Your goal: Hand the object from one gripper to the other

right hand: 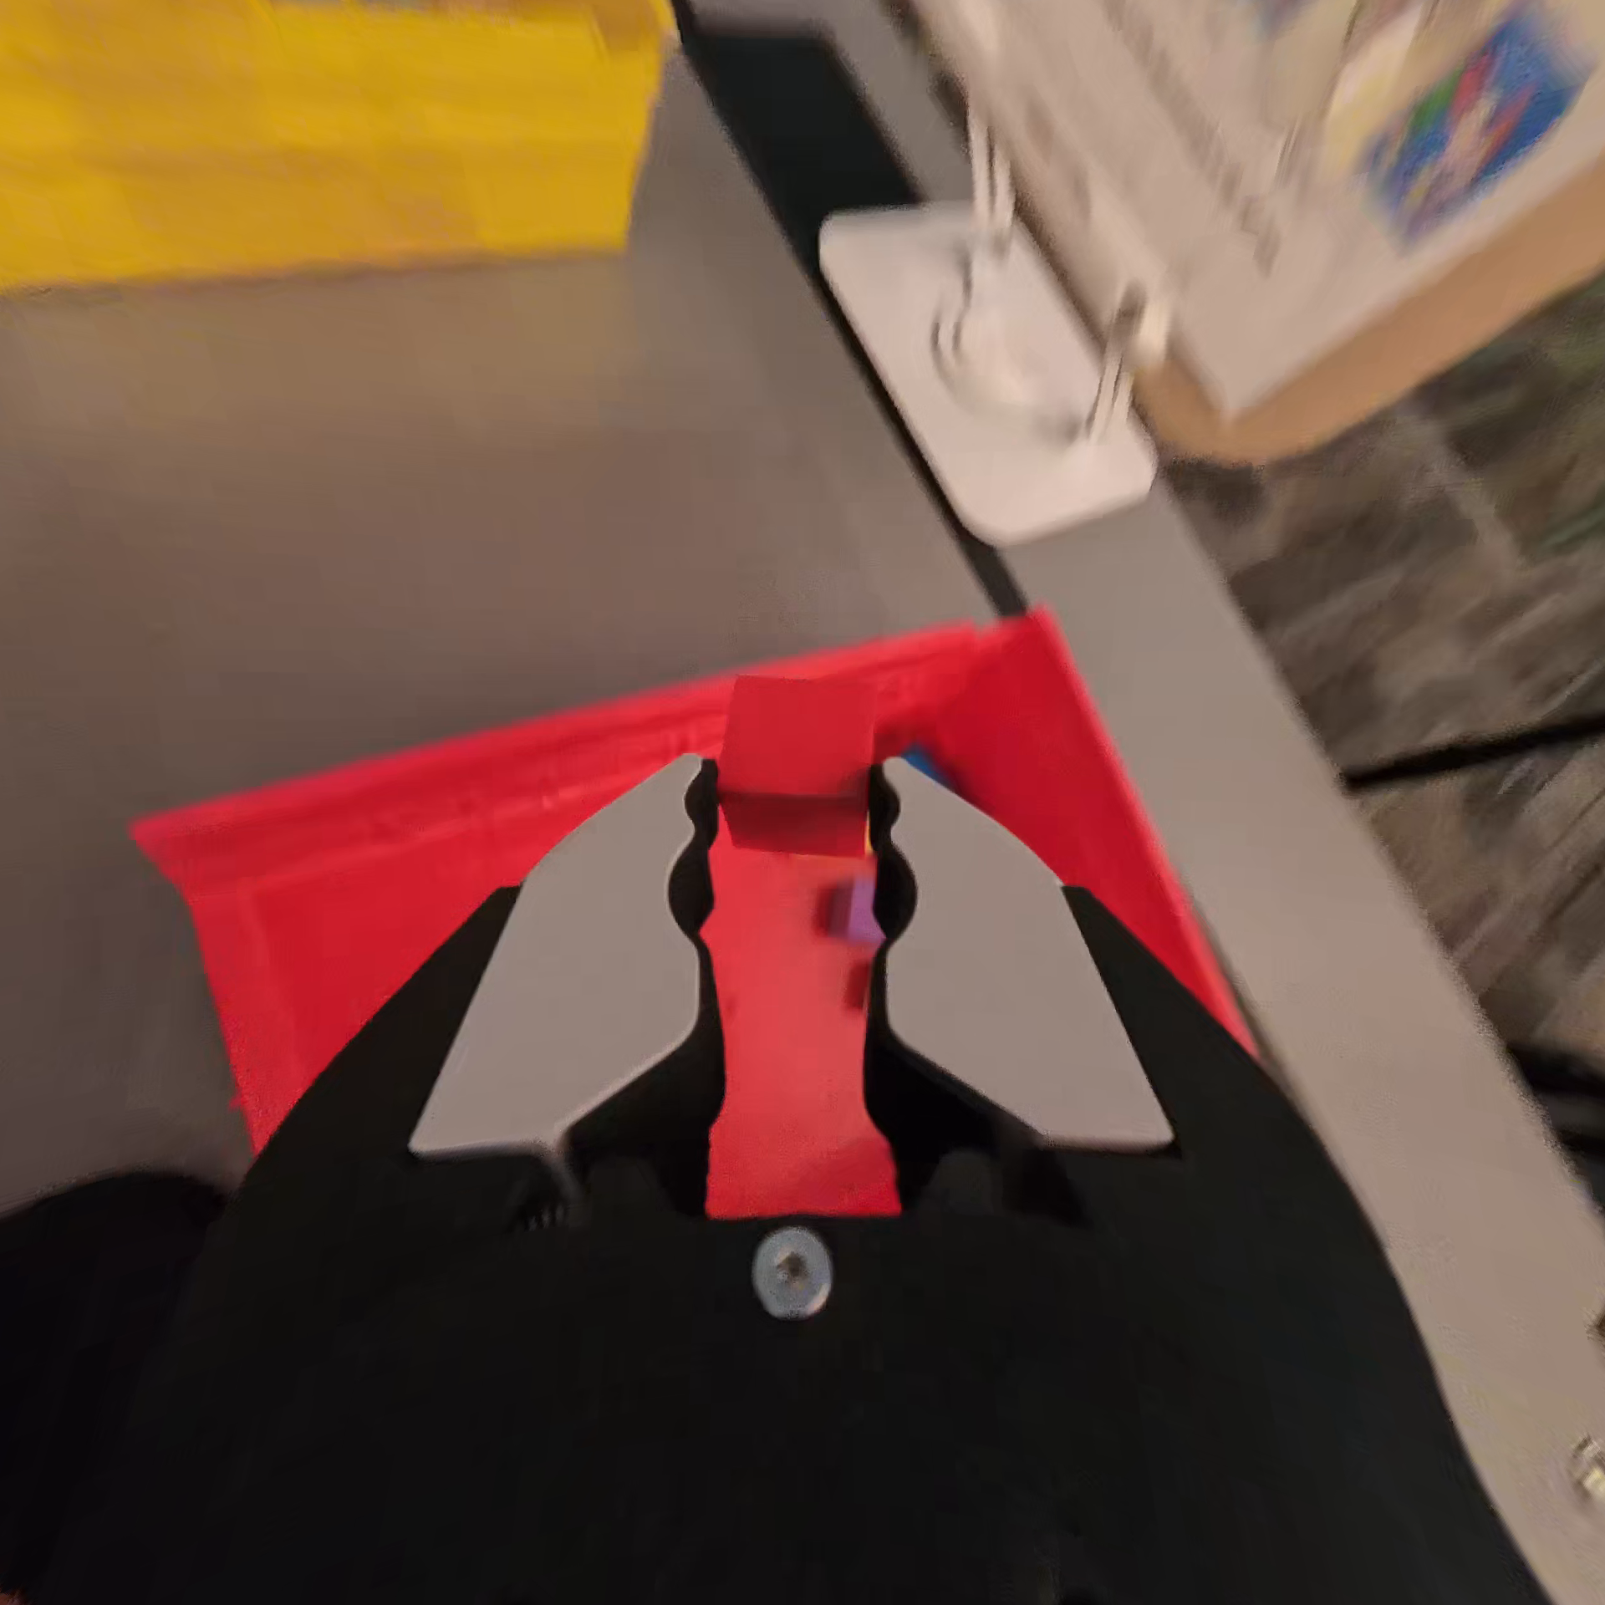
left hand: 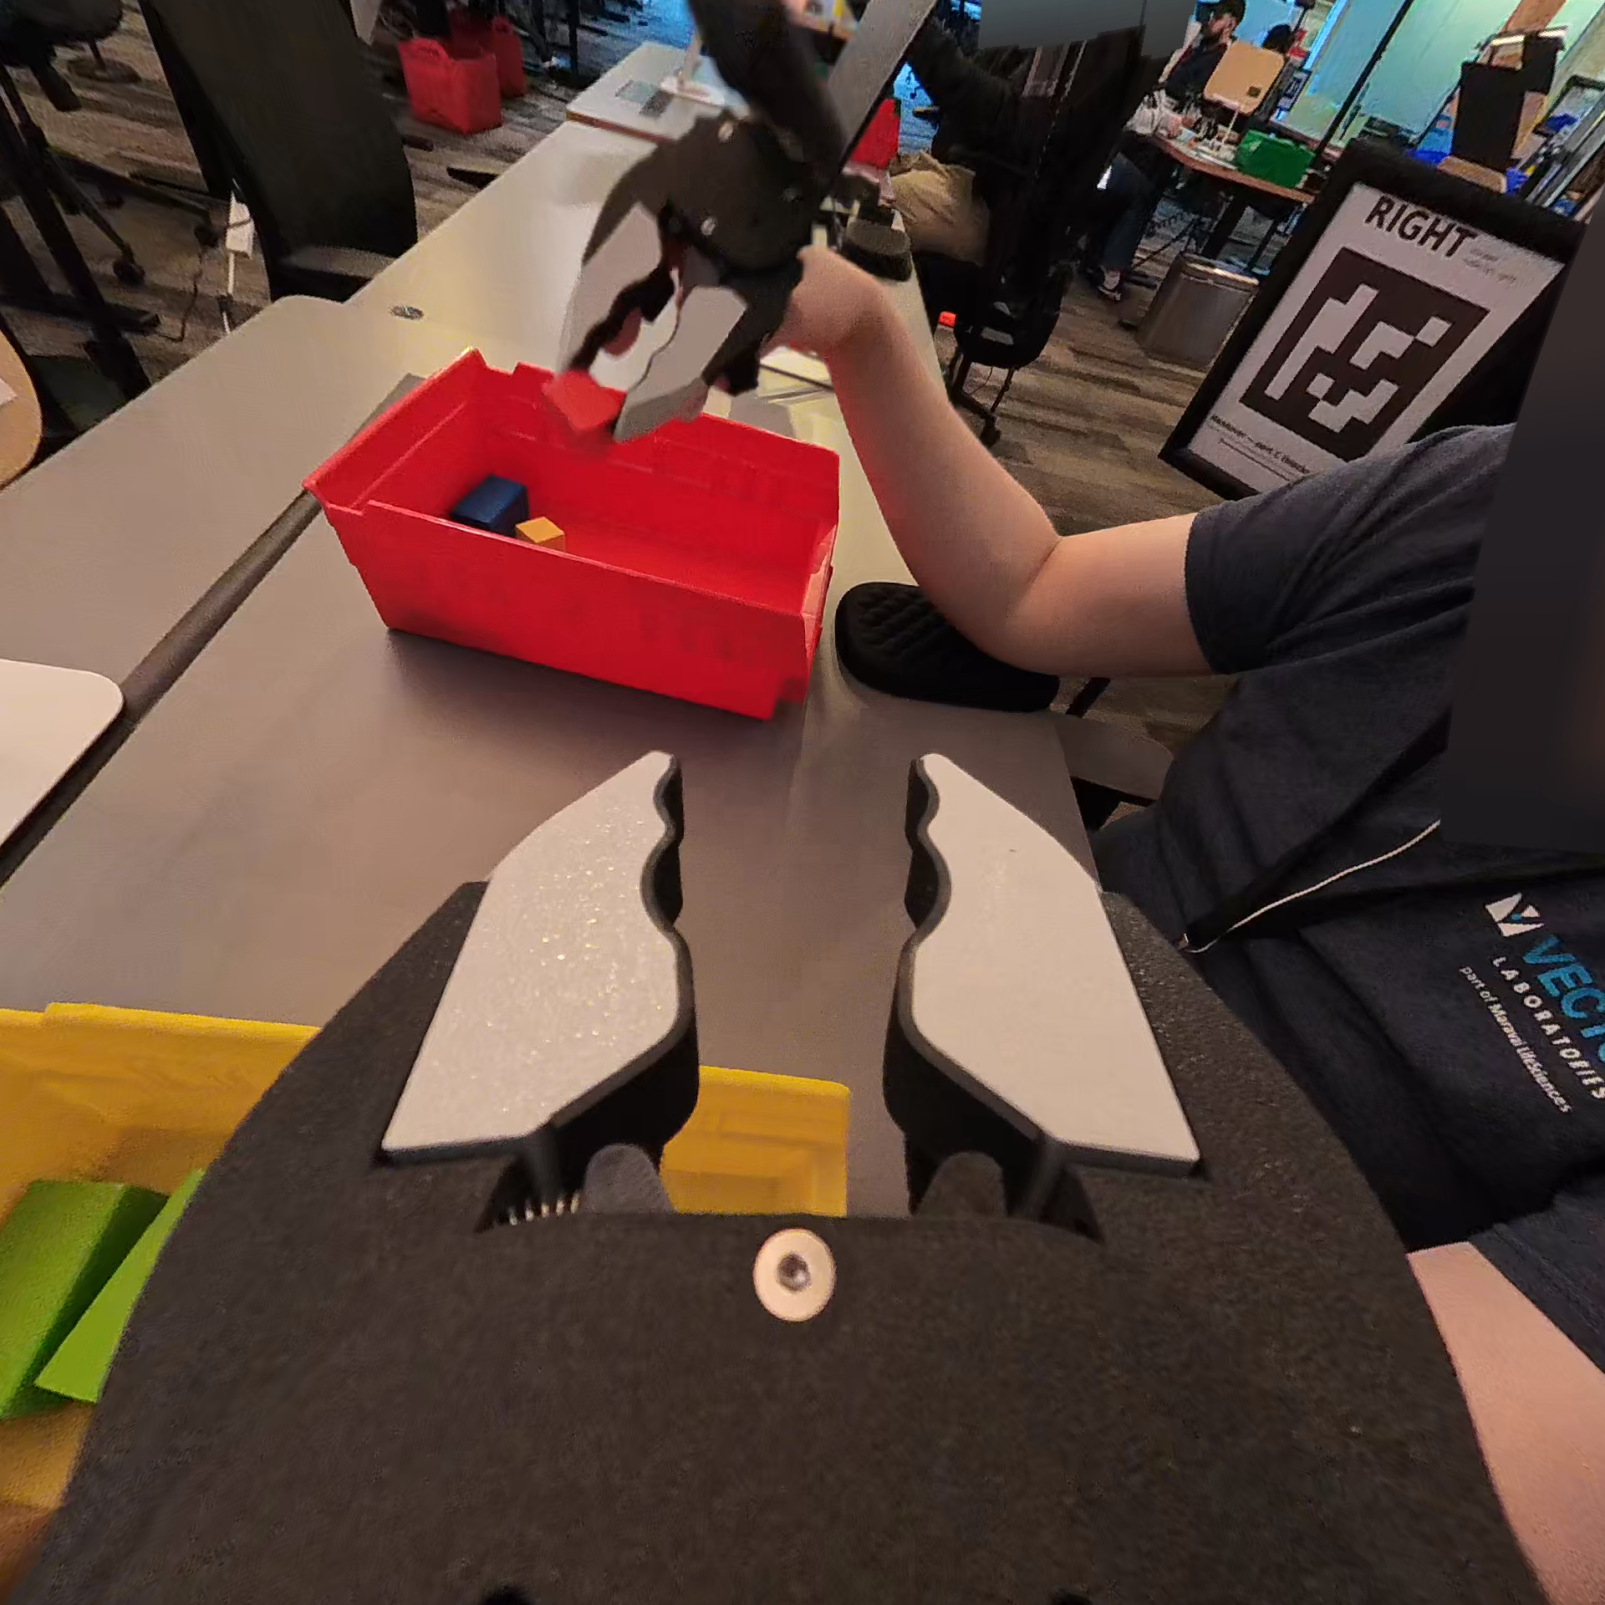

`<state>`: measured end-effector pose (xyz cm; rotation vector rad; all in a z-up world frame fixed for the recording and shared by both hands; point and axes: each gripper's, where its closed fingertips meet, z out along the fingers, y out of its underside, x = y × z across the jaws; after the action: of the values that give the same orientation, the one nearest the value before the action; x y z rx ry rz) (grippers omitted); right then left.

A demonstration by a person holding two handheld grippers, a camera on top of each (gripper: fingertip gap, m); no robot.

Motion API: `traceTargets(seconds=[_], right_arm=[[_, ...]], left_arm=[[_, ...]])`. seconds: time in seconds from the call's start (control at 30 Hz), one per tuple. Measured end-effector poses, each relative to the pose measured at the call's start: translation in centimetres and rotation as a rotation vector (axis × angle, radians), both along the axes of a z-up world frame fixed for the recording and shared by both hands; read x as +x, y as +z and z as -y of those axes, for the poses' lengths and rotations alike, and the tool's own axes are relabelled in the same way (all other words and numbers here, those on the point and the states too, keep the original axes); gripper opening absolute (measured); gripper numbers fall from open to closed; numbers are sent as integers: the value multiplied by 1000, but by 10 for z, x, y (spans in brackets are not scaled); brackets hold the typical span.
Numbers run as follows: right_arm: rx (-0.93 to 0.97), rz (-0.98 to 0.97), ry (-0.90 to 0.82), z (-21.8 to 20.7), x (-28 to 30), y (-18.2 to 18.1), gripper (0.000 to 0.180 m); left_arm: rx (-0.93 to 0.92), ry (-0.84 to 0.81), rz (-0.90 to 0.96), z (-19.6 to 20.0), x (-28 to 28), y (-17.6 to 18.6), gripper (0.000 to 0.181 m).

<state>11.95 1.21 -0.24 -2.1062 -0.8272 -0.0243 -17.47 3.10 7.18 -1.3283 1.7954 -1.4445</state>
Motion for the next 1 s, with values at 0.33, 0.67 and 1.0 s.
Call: traceTargets(seconds=[0.33, 0.67, 1.0], right_arm=[[-408, 10, 15, -6, 6, -109, 34], [-425, -20, 48, -14, 1, -132, 35], [-485, -35, 16, -7, 12, -143, 35]], left_arm=[[32, -17, -64, 3, 2, -14, 47], [51, -32, -121, 6, 6, -26, 45], [43, 60, -159, -15, 4, -33, 45]])
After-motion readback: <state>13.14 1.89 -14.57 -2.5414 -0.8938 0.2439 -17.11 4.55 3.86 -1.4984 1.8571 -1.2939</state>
